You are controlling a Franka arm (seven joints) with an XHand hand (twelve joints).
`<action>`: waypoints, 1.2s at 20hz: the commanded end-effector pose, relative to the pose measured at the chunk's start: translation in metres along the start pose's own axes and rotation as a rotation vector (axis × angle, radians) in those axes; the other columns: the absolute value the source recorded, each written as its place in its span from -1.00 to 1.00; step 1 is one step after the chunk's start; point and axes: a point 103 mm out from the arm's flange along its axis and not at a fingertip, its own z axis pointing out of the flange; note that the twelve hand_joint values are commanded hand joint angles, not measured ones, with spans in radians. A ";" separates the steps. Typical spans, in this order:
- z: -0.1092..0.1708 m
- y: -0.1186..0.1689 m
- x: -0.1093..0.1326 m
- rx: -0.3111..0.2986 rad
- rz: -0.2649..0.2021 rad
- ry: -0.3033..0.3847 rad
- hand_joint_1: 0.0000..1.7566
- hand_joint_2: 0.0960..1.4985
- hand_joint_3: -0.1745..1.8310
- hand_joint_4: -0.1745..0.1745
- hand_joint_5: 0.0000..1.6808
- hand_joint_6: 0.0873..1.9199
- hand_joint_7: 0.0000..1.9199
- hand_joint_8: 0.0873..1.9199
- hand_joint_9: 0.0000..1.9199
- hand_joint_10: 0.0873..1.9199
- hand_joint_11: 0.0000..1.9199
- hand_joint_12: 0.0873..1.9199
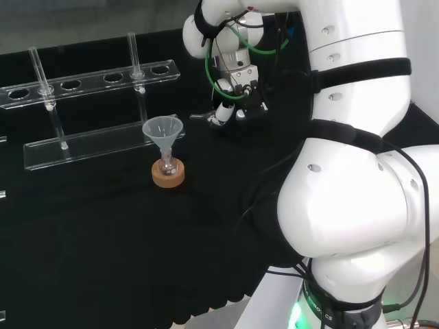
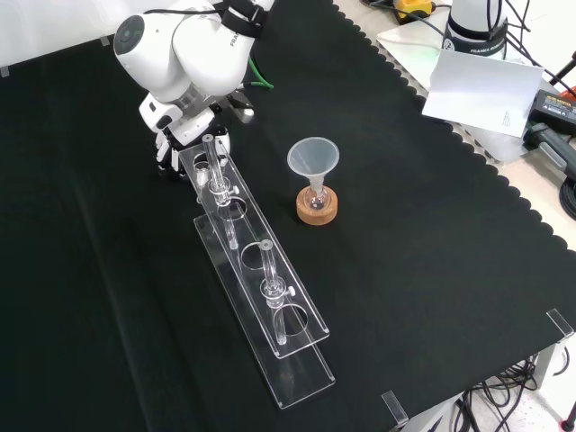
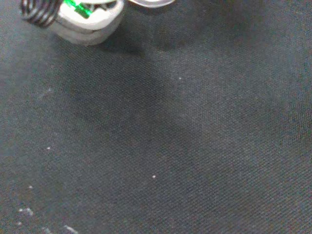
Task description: Pick up the weighing funnel.
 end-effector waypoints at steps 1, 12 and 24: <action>-0.002 -0.002 -0.003 -0.010 0.016 -0.020 0.25 0.20 -0.72 1.00 0.52 -0.53 -0.51 -0.35 -0.13 -0.58 -0.27 0.13; -0.041 -0.017 -0.015 -0.071 0.029 0.003 0.29 -0.10 -0.36 1.00 0.62 -0.63 -0.46 -0.36 -0.02 -0.70 -0.17 0.06; -0.054 -0.046 -0.042 -0.142 0.085 0.203 0.30 -0.15 -0.31 1.00 0.64 -0.64 -0.44 -0.35 0.01 -0.71 -0.14 0.04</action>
